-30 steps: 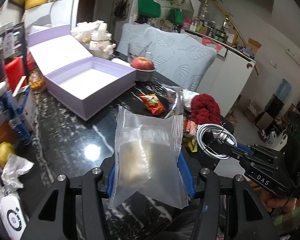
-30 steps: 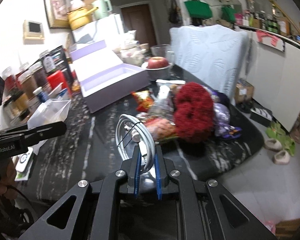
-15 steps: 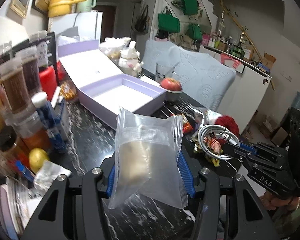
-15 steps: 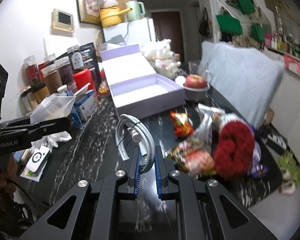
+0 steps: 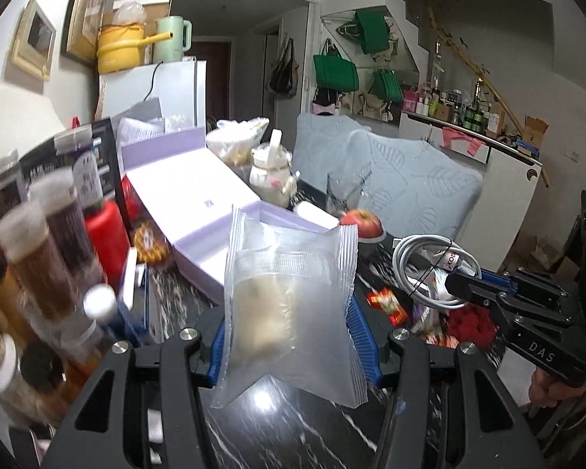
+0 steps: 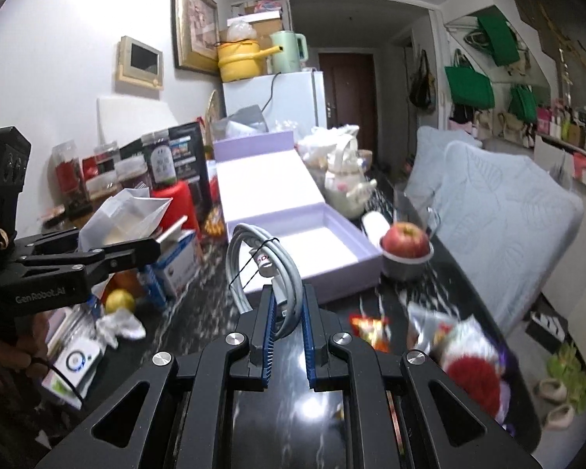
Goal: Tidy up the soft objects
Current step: 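Carry bag and cable into the lavender box and open both tools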
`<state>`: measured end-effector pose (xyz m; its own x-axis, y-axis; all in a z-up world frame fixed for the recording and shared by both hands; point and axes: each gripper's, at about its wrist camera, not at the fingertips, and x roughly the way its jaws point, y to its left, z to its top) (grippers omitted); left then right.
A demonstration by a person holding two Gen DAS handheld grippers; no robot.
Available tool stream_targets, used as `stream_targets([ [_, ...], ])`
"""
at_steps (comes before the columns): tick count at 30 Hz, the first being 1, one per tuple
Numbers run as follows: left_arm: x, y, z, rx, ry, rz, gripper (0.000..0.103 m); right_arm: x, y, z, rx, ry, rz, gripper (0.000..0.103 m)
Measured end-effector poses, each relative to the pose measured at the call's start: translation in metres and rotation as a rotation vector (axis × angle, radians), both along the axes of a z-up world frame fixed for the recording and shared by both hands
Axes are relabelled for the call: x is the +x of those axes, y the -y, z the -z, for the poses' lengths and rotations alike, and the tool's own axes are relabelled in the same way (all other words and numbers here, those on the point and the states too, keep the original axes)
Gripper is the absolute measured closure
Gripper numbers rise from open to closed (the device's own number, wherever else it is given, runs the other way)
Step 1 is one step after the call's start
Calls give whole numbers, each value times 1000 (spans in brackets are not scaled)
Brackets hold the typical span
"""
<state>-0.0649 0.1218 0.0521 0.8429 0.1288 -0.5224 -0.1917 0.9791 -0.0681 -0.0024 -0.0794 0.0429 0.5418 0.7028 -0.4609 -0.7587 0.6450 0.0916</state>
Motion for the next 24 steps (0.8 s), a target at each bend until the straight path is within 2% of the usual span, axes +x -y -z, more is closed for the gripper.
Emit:
stream_targets([
  [9,48,-27,-39,37,60,10,51,50,-32,-38,6,47,-3,90],
  [15,92,-47,-62,80,88,-20,51,90,-64,-66,1,81,-4,90],
  [24,170,-95,-54,14,-7,-76,51,150,-110,-78,-60,83,42,90],
])
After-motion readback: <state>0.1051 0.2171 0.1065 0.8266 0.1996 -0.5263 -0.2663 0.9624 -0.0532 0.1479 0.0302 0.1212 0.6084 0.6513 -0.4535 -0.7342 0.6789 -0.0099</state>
